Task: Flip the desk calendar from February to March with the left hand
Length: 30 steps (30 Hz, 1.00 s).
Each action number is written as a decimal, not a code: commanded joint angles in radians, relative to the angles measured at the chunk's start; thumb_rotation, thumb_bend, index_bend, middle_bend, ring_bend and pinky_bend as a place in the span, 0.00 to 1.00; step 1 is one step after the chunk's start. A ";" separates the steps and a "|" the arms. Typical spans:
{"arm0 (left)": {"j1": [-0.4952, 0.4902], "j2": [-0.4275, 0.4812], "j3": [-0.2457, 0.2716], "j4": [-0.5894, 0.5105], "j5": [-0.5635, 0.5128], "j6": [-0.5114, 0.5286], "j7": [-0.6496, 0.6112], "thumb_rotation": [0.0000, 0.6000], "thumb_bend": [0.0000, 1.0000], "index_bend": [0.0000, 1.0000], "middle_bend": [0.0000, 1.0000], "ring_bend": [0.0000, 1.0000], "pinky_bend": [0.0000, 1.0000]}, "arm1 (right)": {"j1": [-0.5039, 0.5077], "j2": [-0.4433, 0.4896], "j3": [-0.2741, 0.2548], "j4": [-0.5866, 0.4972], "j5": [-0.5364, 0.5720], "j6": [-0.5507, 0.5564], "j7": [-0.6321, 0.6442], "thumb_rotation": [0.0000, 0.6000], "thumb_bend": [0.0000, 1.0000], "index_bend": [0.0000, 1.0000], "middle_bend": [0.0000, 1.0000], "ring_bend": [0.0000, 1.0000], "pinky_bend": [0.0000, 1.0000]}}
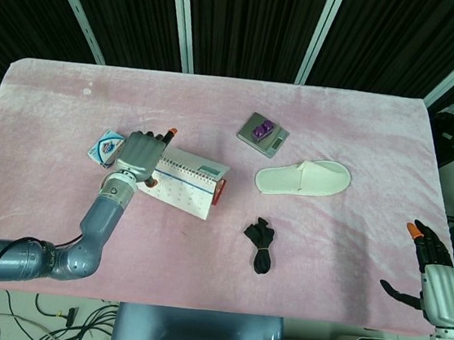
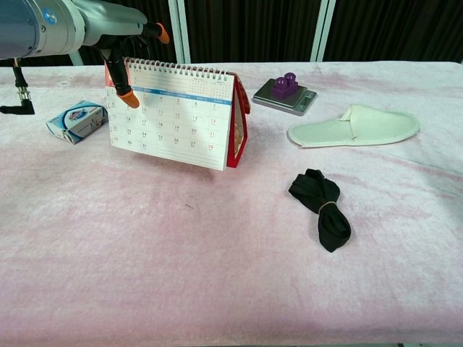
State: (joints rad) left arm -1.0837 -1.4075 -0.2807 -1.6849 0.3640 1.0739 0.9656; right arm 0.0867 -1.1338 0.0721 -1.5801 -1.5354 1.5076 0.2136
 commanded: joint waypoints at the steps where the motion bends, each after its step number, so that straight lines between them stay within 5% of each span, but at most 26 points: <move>1: 0.002 -0.009 0.001 0.011 0.027 0.013 -0.029 1.00 0.00 0.00 0.14 0.11 0.22 | 0.000 0.000 0.000 0.000 0.000 0.000 0.000 1.00 0.05 0.00 0.00 0.00 0.10; 9: 0.057 -0.008 -0.011 -0.011 0.228 0.089 -0.199 1.00 0.00 0.00 0.04 0.04 0.13 | 0.000 0.001 0.000 0.003 -0.001 -0.001 0.000 1.00 0.06 0.00 0.00 0.00 0.10; 14: 0.149 0.039 0.047 -0.092 0.428 0.177 -0.306 1.00 0.00 0.00 0.04 0.03 0.12 | 0.000 0.000 -0.001 0.008 -0.005 0.002 -0.004 1.00 0.06 0.00 0.00 0.00 0.10; 22: 0.361 0.163 0.261 -0.215 0.729 0.346 -0.402 1.00 0.00 0.00 0.00 0.00 0.02 | 0.000 -0.006 -0.005 0.019 -0.022 0.011 -0.045 1.00 0.05 0.00 0.00 0.00 0.10; 30: 0.586 0.201 0.452 -0.143 0.981 0.545 -0.526 1.00 0.00 0.00 0.00 0.00 0.00 | -0.001 -0.011 -0.002 0.017 -0.016 0.015 -0.074 1.00 0.05 0.00 0.00 0.00 0.10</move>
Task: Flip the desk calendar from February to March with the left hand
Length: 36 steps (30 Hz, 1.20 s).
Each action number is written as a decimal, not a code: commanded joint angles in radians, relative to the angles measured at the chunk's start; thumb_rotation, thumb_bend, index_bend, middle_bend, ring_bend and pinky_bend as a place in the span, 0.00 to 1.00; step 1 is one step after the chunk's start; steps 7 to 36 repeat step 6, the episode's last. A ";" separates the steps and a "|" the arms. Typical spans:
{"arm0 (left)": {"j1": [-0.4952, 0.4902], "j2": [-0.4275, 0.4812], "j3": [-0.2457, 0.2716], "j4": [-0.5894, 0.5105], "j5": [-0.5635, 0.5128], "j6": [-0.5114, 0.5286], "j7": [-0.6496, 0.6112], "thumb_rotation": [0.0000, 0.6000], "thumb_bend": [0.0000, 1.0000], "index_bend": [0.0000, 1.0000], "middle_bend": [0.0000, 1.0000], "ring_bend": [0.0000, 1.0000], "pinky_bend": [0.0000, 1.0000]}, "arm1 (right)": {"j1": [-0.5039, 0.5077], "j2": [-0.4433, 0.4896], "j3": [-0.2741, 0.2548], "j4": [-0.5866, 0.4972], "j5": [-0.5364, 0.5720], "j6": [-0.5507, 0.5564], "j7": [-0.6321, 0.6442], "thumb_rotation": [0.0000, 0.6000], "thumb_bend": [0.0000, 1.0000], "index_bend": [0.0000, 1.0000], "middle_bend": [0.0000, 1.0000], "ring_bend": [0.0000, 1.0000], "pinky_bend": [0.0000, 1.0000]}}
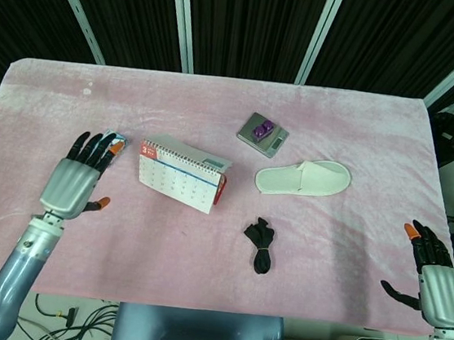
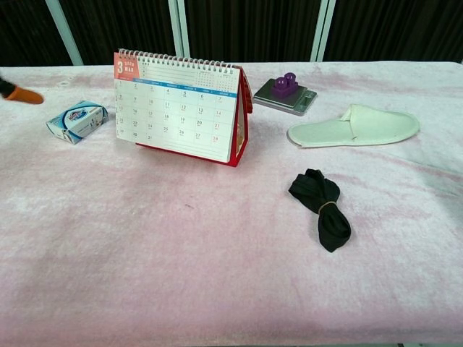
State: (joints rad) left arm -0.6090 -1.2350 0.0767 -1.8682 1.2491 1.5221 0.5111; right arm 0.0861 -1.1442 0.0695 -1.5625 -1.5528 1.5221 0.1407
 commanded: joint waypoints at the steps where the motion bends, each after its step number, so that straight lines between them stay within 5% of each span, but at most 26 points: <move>1: 0.134 0.029 0.109 0.055 0.110 0.113 -0.081 1.00 0.00 0.00 0.00 0.00 0.00 | 0.000 -0.001 0.001 -0.001 0.001 0.001 -0.003 1.00 0.05 0.00 0.00 0.00 0.10; 6: 0.234 0.017 0.157 0.124 0.144 0.179 -0.142 1.00 0.00 0.00 0.00 0.00 0.00 | -0.001 -0.001 0.000 -0.001 -0.002 0.003 -0.006 1.00 0.05 0.00 0.00 0.00 0.10; 36: 0.234 0.017 0.157 0.124 0.144 0.179 -0.142 1.00 0.00 0.00 0.00 0.00 0.00 | -0.001 -0.001 0.000 -0.001 -0.002 0.003 -0.006 1.00 0.05 0.00 0.00 0.00 0.10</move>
